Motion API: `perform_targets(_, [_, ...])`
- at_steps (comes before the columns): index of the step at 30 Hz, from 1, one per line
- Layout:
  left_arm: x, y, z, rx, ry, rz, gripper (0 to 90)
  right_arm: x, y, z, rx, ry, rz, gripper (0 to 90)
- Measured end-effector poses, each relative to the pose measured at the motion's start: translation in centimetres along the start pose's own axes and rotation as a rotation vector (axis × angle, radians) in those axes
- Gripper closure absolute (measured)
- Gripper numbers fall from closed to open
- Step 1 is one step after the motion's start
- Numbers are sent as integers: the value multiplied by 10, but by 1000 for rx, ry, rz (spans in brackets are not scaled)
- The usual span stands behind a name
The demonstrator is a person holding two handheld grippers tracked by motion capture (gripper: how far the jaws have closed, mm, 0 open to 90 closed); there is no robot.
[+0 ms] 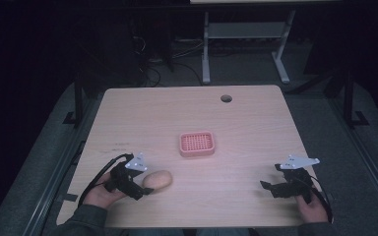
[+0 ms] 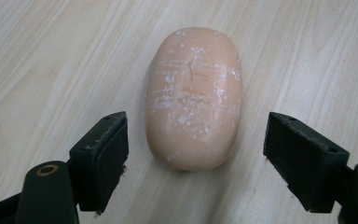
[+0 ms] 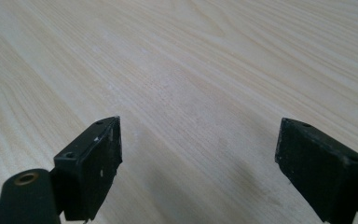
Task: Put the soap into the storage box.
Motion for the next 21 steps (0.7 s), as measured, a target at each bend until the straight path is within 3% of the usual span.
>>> perform_targets(21, [-10, -11, 4, 32, -4, 23, 221, 0, 0, 0, -2, -1, -1, 141])
Point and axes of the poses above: each handheld gripper's, and its own axes: y roughly backward along the jaws, x roughly out of its underside, z roughly to its left, the point moved 1 cm from there along -y, roughly forward along the jaws, and after that the axes turned 6 degrees about x, right-handed, at the moved point
